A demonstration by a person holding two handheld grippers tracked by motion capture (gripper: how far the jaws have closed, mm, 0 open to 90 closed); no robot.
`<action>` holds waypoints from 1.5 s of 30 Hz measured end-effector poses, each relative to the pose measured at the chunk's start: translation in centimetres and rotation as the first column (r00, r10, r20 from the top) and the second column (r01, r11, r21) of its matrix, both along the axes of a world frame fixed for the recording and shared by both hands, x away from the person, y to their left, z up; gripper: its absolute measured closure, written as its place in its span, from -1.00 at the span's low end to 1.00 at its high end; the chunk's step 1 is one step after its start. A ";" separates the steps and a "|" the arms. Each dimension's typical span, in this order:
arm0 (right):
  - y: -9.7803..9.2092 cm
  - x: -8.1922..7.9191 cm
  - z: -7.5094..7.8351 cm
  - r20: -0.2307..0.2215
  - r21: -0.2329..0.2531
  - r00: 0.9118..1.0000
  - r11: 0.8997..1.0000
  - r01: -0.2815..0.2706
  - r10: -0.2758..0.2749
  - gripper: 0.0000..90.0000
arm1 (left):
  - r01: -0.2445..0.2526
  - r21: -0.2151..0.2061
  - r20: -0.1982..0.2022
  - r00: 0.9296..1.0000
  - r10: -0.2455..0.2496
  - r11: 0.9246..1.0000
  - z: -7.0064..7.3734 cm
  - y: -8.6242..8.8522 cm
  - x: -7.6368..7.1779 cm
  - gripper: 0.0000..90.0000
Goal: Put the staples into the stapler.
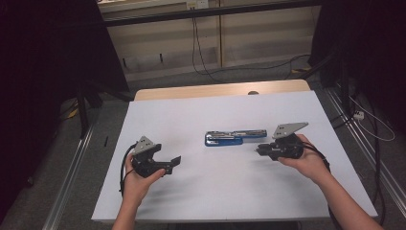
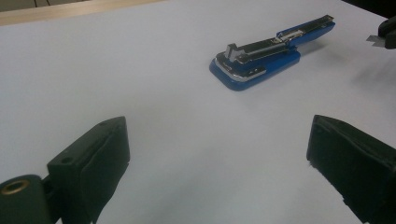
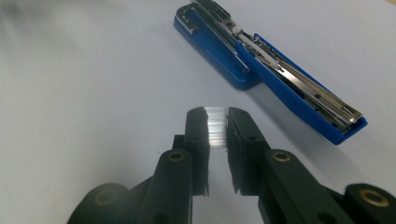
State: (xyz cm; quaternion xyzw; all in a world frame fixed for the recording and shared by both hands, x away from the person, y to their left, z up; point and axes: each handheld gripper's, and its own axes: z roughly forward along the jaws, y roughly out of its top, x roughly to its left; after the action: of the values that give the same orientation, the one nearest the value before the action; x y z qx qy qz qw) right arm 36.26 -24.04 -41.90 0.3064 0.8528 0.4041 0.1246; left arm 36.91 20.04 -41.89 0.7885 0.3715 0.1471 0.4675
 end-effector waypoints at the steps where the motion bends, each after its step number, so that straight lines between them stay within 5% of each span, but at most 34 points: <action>1: 0.1 0.1 0.0 -0.003 0.001 1.000 1.000 0.000 0.000 0.77 | 0.001 0.000 -0.001 1.000 -0.001 1.000 0.0 0.0 0.0 -0.86; 45: 1.9 3.0 2.3 0.038 0.007 0.998 0.999 -0.051 0.051 0.77 | 0.003 0.004 -0.011 1.000 -0.003 1.000 -0.1 0.2 -0.1 -0.87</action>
State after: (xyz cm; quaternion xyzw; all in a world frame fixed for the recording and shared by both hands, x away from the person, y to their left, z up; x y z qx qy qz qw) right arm 39.29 -22.09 -39.55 0.2773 0.8563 0.4161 0.1294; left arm 36.78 20.25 -42.00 0.7908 0.3727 0.1429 0.4640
